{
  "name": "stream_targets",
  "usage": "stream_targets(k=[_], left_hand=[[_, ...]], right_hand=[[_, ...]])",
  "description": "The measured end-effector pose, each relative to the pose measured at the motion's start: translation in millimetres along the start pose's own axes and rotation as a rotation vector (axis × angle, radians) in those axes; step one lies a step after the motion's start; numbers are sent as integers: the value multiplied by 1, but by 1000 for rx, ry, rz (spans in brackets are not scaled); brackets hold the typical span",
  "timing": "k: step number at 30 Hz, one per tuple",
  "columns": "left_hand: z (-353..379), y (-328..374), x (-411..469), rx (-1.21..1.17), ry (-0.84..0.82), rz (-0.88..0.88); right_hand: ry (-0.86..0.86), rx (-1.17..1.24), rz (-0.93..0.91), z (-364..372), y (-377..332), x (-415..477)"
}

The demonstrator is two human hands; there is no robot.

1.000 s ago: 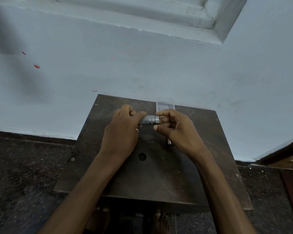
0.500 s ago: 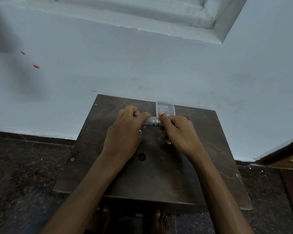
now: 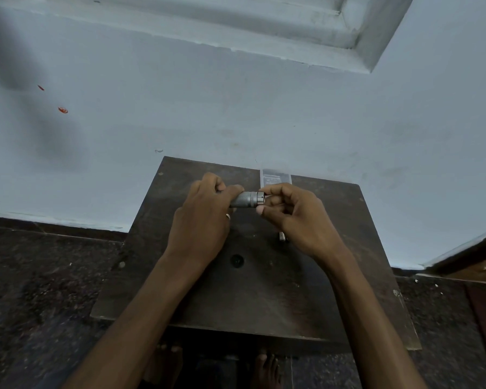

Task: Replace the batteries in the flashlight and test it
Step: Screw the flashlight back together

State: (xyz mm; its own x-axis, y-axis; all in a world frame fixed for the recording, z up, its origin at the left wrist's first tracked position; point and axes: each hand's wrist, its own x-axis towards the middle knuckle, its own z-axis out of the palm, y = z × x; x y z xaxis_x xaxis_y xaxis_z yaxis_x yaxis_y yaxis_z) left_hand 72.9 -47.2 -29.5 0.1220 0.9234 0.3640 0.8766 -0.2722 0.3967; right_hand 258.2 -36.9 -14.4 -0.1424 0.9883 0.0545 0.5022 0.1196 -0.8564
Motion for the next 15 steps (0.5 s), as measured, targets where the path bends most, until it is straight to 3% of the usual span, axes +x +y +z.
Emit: stream_targets(k=[6, 15], left_hand=[[-1, 4, 0, -27, 4, 29], [-2, 6, -1, -20, -4, 24]], right_hand=[[48, -143, -5, 2, -2, -2], [75, -151, 53, 4, 2, -1]])
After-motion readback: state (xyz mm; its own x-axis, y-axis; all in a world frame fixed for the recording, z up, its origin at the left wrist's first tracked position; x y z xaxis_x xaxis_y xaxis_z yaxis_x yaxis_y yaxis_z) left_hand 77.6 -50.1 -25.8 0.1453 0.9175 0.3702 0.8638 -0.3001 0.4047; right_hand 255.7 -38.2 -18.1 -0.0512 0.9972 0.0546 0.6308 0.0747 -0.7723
